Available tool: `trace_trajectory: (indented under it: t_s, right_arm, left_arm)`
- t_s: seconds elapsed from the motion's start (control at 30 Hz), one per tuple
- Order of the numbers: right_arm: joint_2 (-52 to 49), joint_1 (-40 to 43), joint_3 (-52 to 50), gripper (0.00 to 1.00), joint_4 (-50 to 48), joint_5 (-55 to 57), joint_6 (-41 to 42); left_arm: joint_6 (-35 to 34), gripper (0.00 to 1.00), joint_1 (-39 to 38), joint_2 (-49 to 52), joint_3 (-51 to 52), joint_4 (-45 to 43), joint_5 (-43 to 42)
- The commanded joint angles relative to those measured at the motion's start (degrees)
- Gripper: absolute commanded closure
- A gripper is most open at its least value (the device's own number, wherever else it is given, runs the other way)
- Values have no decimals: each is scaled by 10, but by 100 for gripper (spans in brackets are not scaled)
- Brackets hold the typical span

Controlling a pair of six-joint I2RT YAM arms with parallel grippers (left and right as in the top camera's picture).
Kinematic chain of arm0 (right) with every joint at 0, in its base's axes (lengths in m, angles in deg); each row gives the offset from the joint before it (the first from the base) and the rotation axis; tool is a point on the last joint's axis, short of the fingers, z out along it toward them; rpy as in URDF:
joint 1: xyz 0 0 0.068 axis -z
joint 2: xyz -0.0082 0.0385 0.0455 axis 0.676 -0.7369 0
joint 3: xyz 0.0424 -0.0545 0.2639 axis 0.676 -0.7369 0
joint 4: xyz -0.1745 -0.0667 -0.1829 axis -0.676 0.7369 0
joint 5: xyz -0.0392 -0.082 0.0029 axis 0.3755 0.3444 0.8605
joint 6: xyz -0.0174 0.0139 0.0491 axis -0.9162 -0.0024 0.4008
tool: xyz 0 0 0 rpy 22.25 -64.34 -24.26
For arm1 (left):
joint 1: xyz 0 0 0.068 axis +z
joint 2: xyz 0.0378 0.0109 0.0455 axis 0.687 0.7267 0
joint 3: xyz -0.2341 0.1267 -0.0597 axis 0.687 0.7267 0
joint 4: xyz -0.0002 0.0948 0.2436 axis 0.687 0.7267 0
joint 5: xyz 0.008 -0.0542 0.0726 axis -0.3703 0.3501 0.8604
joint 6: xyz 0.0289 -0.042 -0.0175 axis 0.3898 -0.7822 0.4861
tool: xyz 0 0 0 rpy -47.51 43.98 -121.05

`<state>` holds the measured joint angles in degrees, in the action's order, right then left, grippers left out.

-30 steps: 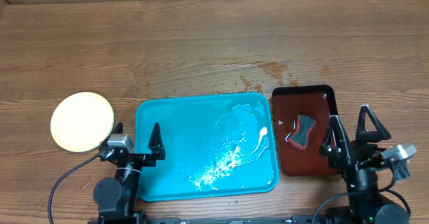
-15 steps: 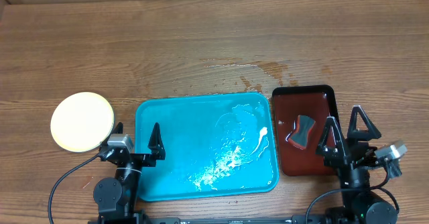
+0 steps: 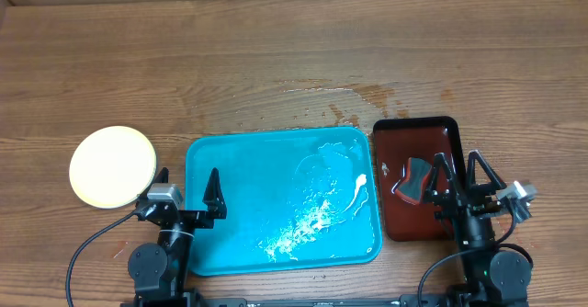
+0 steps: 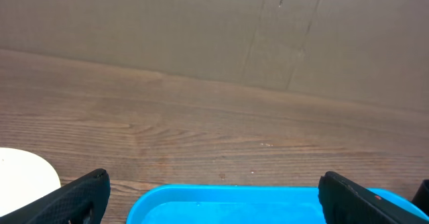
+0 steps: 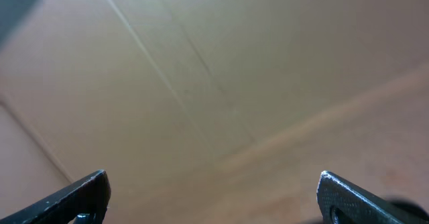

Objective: Clean dirty plates on tray and stack at the side

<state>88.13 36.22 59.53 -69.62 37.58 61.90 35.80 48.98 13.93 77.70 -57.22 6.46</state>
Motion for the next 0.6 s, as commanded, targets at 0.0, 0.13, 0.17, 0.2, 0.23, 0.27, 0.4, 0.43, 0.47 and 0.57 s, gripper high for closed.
trace_trajectory:
  t_s: [0.0,0.13,0.17,0.2,0.23,0.27,0.4,0.43,0.47,0.57]
  right_arm:
    - [5,3,-6,0,34,13,2]
    - [5,3,-6,0,66,9,3]
    - [5,3,-6,0,69,9,2]
    - [5,3,-6,0,72,9,2]
    - [5,3,-6,0,75,9,2]
    - [5,3,-6,0,79,7,2]
    - [5,3,-6,0,108,2,0]
    - [5,3,-6,0,111,0,-8]
    - [5,3,-6,0,109,-11,-33]
    - [5,3,-6,0,108,-28,-78]
  left_arm:
    - [-3,0,-4,-7,2,1,5]
    - [-3,0,-4,-7,2,1,5]
    - [-3,0,-3,-7,2,1,5]
    - [-3,0,-3,-7,2,1,5]
    - [-3,0,-4,-7,2,1,5]
    - [-3,0,-3,-7,2,1,5]
    - [-3,0,-4,-7,2,1,5]
    - [-3,0,-4,-7,2,1,5]
    - [-3,0,-3,-7,2,1,5]
    - [-3,0,-3,-7,2,1,5]
